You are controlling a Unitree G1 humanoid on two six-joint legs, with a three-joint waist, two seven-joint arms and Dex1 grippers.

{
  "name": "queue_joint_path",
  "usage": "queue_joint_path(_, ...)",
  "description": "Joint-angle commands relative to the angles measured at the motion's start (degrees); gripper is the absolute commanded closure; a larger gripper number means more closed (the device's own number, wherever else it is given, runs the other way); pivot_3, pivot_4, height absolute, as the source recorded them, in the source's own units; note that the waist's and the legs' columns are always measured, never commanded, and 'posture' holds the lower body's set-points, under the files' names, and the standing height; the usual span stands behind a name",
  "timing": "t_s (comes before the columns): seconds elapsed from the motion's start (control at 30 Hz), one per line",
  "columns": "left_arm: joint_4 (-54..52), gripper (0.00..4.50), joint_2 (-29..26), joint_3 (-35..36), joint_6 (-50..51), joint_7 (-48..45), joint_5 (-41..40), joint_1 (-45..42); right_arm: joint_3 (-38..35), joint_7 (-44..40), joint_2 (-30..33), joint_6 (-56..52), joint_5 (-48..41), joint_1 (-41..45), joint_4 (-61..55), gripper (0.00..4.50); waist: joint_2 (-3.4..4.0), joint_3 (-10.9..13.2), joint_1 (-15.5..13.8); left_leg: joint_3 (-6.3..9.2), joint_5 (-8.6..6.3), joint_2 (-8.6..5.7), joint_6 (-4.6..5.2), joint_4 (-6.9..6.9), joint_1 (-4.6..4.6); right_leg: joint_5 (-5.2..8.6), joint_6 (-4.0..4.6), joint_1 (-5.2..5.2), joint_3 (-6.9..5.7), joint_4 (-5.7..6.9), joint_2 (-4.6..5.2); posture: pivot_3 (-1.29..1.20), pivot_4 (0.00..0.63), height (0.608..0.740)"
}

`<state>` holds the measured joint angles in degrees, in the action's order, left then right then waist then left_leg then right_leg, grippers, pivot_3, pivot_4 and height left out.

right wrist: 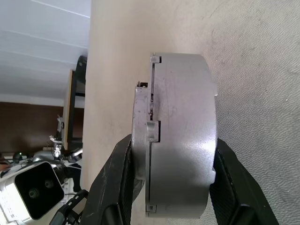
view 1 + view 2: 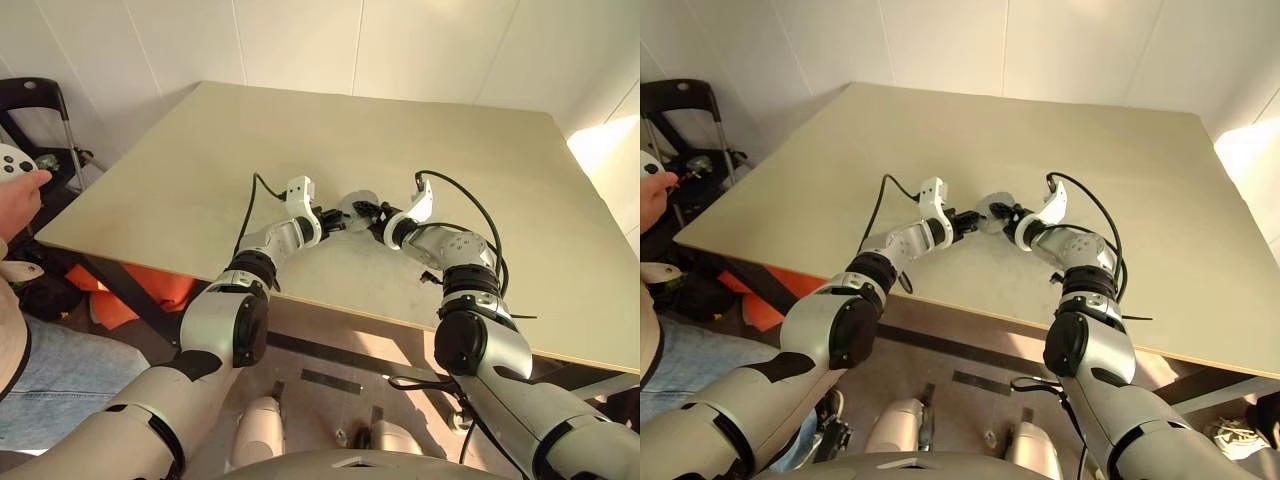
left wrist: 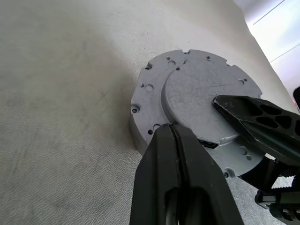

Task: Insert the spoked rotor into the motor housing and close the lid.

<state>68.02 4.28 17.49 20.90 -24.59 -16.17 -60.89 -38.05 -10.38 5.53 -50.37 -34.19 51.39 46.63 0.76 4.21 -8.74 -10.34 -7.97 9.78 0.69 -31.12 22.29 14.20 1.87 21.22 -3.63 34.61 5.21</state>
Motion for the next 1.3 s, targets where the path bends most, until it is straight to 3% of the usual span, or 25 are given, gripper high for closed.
queue_joint_path(0.03,-1.48,4.5,0.77,0.7,-0.42,-2.52,-1.9,0.77,-2.21,0.89,-0.09,2.22,-4.2,4.74,1.95,2.44,0.01,0.02,0.07,0.0,0.0,0.0,0.0,0.0,0.01,0.0,0.0,0.01,0.0,0.0,0.0,0.0,0.0,0.74)
queue_joint_path(0.17,-6.62,4.5,-1.45,4.9,0.74,-4.88,-7.28,2.47,-6.25,2.76,1.61,3.51,-7.57,7.34,5.28,2.44,0.09,0.09,0.05,-0.02,0.01,0.01,0.0,-0.04,0.35,-0.01,0.02,0.38,-0.01,0.07,-0.01,0.0,0.0,0.74)
queue_joint_path(0.3,-14.37,4.5,-3.24,7.32,5.26,-5.18,-12.0,5.26,-7.72,3.63,2.22,2.52,-9.81,9.31,7.11,2.44,0.14,0.12,0.03,0.01,0.2,0.11,0.09,-0.65,1.68,-0.12,-0.03,1.58,-0.15,0.56,-0.03,0.0,0.0,0.74)
queue_joint_path(0.37,-19.34,4.5,-3.7,8.77,7.72,-5.45,-15.12,7.47,-8.15,3.87,2.04,1.94,-11.14,10.33,7.37,2.44,0.15,0.12,0.05,0.02,0.03,0.2,0.65,-1.38,2.31,-0.12,-0.02,2.06,-0.22,1.11,-0.02,0.0,0.0,0.74)
queue_joint_path(0.5,-27.9,3.62,-4.71,12.58,13.44,-4.57,-22.12,12.33,-8.03,4.37,1.08,0.4,-13.11,11.94,6.6,2.44,0.18,0.14,0.0,0.0,-0.19,0.44,0.99,-1.97,3.01,-0.12,-0.02,2.41,-0.56,1.15,0.0,0.0,0.0,0.74)
queue_joint_path(0.63,-34.35,2.25,-5.17,15.52,17.85,-2.32,-27.79,16.79,-7.66,4.94,0.21,-2.08,-14.89,13.05,5.74,2.44,0.18,0.14,0.0,-0.01,-0.3,0.47,1.07,-2.04,3.0,0.02,0.21,2.36,-0.59,1.16,0.01,0.0,0.0,0.74)
queue_joint_path(0.83,-38.61,0.16,-4.52,18.2,23.67,-1.15,-36.42,18.68,-5.5,4.08,-0.61,-7.2,-16.62,13.35,3.04,2.44,0.21,0.16,-0.21,0.01,-0.06,0.61,0.43,-2.07,2.93,0.01,0.19,2.11,-0.78,1.15,0.01,0.0,0.0,0.74)
queue_joint_path(0.87,-38.45,0.04,-4.44,18.63,25.12,-0.75,-38.02,18.44,-4.8,3.91,-0.88,-8.6,-16.87,13.18,2.02,2.44,0.21,0.16,-0.21,0.01,-0.02,0.63,0.36,-2.06,2.91,-0.01,0.16,2.07,-0.78,1.15,0.01,0.0,0.0,0.74)
queue_joint_path(1.3,-32.52,0.04,-4.19,17.85,29.23,-0.55,-42.94,13.1,-3.54,5.47,-3.64,-14.1,-21.0,11.18,-7.7,2.44,0.21,0.16,-0.17,0.03,0.22,0.66,-0.03,-1.98,2.78,-0.3,-0.33,1.98,-0.78,1.15,-0.01,0.0,0.0,0.74)
